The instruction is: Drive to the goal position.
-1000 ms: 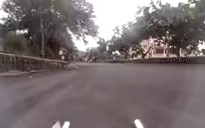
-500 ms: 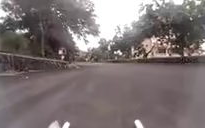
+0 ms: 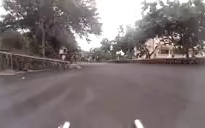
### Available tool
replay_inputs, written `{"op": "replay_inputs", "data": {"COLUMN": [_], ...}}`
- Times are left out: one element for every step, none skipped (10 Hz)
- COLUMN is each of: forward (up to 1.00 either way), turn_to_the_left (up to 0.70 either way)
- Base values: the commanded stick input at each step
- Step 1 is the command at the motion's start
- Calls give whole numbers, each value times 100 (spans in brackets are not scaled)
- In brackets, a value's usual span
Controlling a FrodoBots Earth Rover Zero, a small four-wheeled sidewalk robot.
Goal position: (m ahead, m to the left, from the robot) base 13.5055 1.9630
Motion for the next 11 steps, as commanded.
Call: {"op": "replay_inputs", "data": {"forward": [70, 70, 70, 70, 70, 70, 70, 70, 70, 70, 70], "turn_to_the_left": [0, 0, 0, 0, 0, 0, 0, 0, 0, 0, 0]}}
